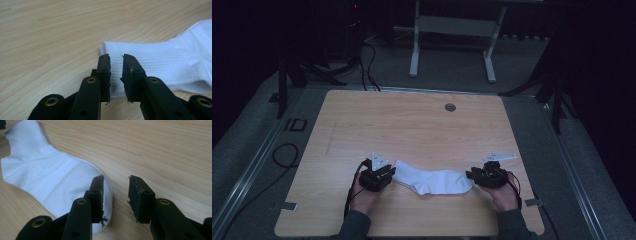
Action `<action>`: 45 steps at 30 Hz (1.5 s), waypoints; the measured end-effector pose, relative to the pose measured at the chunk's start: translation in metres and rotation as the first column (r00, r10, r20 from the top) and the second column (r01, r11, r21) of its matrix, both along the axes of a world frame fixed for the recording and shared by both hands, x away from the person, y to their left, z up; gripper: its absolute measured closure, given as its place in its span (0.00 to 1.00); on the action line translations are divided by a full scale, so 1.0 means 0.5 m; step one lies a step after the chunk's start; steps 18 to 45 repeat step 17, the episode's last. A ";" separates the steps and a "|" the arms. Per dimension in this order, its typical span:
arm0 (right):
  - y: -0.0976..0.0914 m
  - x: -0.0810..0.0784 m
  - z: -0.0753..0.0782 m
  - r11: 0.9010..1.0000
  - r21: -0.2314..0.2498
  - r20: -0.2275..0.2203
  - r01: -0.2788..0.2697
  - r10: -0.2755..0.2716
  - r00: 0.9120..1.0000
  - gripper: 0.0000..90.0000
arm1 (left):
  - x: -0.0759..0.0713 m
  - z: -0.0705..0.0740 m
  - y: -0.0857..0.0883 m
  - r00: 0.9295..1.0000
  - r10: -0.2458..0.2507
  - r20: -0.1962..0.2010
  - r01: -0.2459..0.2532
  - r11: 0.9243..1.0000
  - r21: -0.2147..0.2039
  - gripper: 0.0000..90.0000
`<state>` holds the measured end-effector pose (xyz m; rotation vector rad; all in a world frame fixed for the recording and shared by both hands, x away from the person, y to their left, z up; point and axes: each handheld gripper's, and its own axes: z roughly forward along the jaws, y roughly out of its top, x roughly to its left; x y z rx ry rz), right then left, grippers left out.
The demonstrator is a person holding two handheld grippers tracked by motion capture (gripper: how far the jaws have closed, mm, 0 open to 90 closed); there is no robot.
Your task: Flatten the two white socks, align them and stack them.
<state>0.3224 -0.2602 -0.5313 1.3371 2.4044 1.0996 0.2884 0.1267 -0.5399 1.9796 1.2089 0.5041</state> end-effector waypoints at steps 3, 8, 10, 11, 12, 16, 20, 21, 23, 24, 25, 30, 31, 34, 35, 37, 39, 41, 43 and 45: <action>-0.004 0.001 -0.002 1.000 0.002 -0.003 0.003 -0.003 1.000 0.71 | 0.001 0.002 0.005 1.000 0.005 -0.001 -0.005 1.000 -0.004 0.83; -0.016 0.003 -0.004 1.000 0.004 -0.002 0.014 -0.014 1.000 0.71 | 0.003 0.001 0.008 1.000 0.002 -0.019 -0.002 1.000 -0.006 0.81; -0.021 0.004 -0.003 1.000 0.010 -0.001 0.023 -0.023 1.000 0.71 | 0.004 0.001 0.008 1.000 0.002 -0.019 -0.002 1.000 -0.007 0.81; -0.025 0.004 -0.003 1.000 0.011 0.000 0.027 -0.027 1.000 0.71 | 0.004 0.001 0.008 1.000 0.002 -0.019 -0.002 1.000 -0.007 0.81; -0.027 0.005 -0.002 0.999 0.013 0.000 0.031 -0.031 1.000 0.71 | 0.004 0.001 0.008 1.000 0.003 -0.020 -0.003 1.000 -0.007 0.81; -0.034 0.006 -0.003 0.999 0.017 0.001 0.039 -0.039 0.999 0.71 | 0.004 0.002 0.011 1.000 0.009 -0.018 -0.010 1.000 -0.013 0.81; -0.037 0.007 -0.004 0.999 0.016 -0.002 0.042 -0.042 0.999 0.71 | 0.005 0.003 0.013 1.000 0.010 -0.018 -0.011 1.000 -0.014 0.81; -0.037 0.007 -0.004 0.999 0.016 -0.002 0.042 -0.042 0.999 0.71 | 0.005 0.003 0.013 1.000 0.010 -0.018 -0.011 1.000 -0.014 0.81; -0.037 0.007 -0.004 0.999 0.016 -0.002 0.042 -0.042 0.999 0.71 | 0.005 0.003 0.013 1.000 0.010 -0.018 -0.011 1.000 -0.014 0.81; -0.037 0.007 -0.004 0.999 0.016 -0.002 0.042 -0.042 0.999 0.71 | 0.005 0.003 0.013 1.000 0.010 -0.018 -0.011 1.000 -0.014 0.81; -0.037 0.007 -0.004 0.999 0.016 -0.002 0.042 -0.042 0.999 0.71 | 0.005 0.003 0.013 1.000 0.010 -0.018 -0.011 1.000 -0.014 0.81; -0.037 0.007 -0.004 0.999 0.016 -0.002 0.042 -0.042 0.999 0.71 | 0.005 0.003 0.013 1.000 0.010 -0.018 -0.011 1.000 -0.014 0.81; -0.037 0.007 -0.004 0.999 0.016 -0.002 0.042 -0.042 0.999 0.71 | 0.005 0.003 0.013 1.000 0.010 -0.018 -0.011 1.000 -0.014 0.81; -0.037 0.007 -0.004 0.999 0.016 -0.002 0.042 -0.042 0.999 0.71 | 0.005 0.003 0.013 1.000 0.010 -0.018 -0.011 1.000 -0.014 0.81; -0.037 0.007 -0.004 0.999 0.016 -0.002 0.042 -0.042 0.999 0.71 | 0.005 0.003 0.013 1.000 0.010 -0.018 -0.011 1.000 -0.014 0.81; -0.037 0.007 -0.004 0.999 0.016 -0.002 0.042 -0.042 0.999 0.71 | 0.005 0.003 0.013 1.000 0.010 -0.018 -0.011 1.000 -0.014 0.81; -0.037 0.007 -0.004 0.999 0.016 -0.002 0.042 -0.042 0.999 0.71 | 0.005 0.003 0.013 1.000 0.010 -0.018 -0.011 1.000 -0.014 0.81; -0.037 0.007 -0.004 0.999 0.016 -0.002 0.042 -0.042 0.999 0.71 | 0.005 0.003 0.013 1.000 0.010 -0.018 -0.011 1.000 -0.014 0.81; -0.037 0.007 -0.004 0.999 0.016 -0.002 0.042 -0.042 0.999 0.71 | 0.005 0.003 0.013 1.000 0.010 -0.018 -0.011 1.000 -0.014 0.81; -0.037 0.007 -0.004 0.999 0.016 -0.002 0.042 -0.042 0.999 0.71 | 0.005 0.003 0.013 1.000 0.010 -0.018 -0.011 1.000 -0.014 0.81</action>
